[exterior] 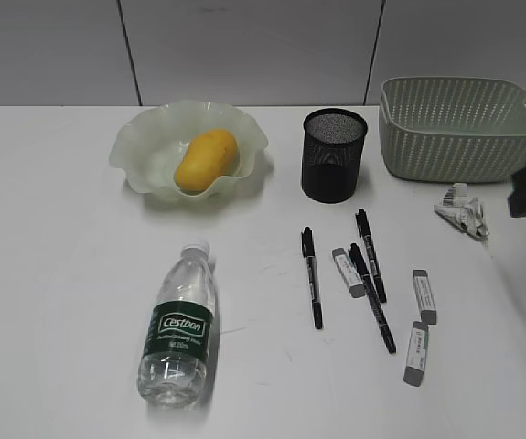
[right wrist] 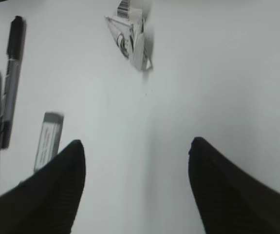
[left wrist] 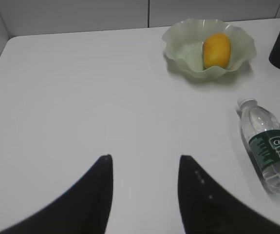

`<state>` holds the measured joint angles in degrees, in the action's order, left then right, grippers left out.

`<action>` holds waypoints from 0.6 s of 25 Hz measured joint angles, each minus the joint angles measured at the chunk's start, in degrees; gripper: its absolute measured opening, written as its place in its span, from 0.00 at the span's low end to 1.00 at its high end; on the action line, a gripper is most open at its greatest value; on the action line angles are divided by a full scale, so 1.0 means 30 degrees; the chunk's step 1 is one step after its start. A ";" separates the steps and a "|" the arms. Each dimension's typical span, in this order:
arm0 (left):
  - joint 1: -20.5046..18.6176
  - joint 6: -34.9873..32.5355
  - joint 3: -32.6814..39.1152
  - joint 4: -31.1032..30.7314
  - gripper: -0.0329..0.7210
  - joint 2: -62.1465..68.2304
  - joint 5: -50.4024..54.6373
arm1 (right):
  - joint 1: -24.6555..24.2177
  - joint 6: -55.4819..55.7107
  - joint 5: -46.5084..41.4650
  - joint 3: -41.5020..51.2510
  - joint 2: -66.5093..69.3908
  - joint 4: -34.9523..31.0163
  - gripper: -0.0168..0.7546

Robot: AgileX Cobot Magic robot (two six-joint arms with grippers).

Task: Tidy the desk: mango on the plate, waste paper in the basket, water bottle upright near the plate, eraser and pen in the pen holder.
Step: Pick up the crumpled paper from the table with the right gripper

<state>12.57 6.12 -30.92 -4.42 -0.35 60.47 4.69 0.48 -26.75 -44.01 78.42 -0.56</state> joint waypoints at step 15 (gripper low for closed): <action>-0.0040 0.0000 0.0000 -0.0010 0.48 0.0000 0.0000 | 0.0166 -0.0307 0.0333 -0.7572 1.1677 0.0371 0.05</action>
<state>12.45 6.12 -30.92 -4.45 -0.35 60.47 5.19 -0.44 -25.75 -66.73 113.45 0.55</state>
